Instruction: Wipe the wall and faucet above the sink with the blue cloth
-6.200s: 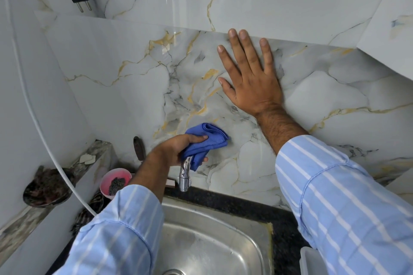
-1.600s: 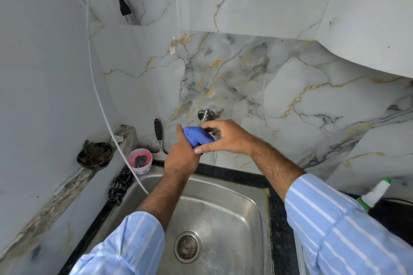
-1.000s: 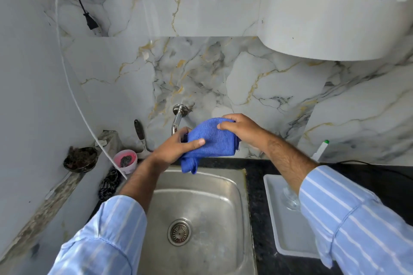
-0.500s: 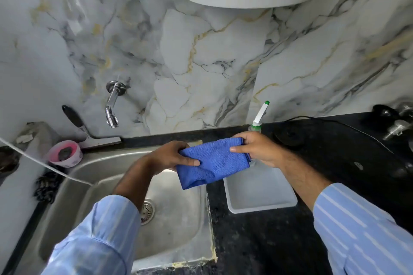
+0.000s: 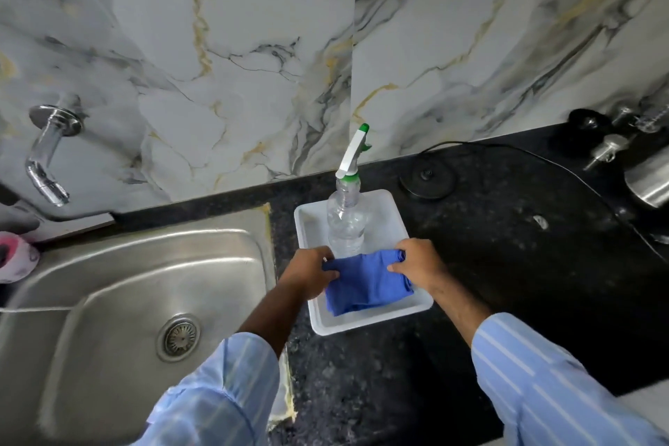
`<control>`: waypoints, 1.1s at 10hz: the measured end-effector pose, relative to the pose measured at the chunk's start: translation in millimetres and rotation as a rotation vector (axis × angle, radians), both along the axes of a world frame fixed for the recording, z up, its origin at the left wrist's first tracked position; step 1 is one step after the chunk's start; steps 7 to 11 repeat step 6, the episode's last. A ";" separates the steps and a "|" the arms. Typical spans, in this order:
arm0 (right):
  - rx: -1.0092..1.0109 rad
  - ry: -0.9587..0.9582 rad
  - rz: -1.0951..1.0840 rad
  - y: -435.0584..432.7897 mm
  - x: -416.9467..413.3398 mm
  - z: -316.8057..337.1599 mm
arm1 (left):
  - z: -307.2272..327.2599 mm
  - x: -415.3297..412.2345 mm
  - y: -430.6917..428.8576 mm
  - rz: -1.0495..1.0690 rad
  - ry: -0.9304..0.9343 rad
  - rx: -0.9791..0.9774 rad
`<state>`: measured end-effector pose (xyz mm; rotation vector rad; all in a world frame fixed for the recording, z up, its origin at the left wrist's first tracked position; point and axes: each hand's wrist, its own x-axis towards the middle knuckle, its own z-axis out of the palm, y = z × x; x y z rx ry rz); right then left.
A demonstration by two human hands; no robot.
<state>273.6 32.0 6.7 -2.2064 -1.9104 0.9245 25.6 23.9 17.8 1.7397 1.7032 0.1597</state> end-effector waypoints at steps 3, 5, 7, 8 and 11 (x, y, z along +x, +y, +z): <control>0.058 -0.264 0.216 -9.9 -15.0 -43.8 | -31.2 18.9 -9.0 -0.252 0.563 0.242; 0.180 -0.336 0.259 -21.2 -42.4 16.0 | -4.2 -14.5 -14.8 -0.213 0.415 0.241; 0.455 0.016 0.180 -21.3 -47.2 104.9 | 46.2 -67.2 -7.2 -0.171 0.351 0.388; 0.455 0.016 0.180 -21.3 -47.2 104.9 | 46.2 -67.2 -7.2 -0.171 0.351 0.388; 0.455 0.016 0.180 -21.3 -47.2 104.9 | 46.2 -67.2 -7.2 -0.171 0.351 0.388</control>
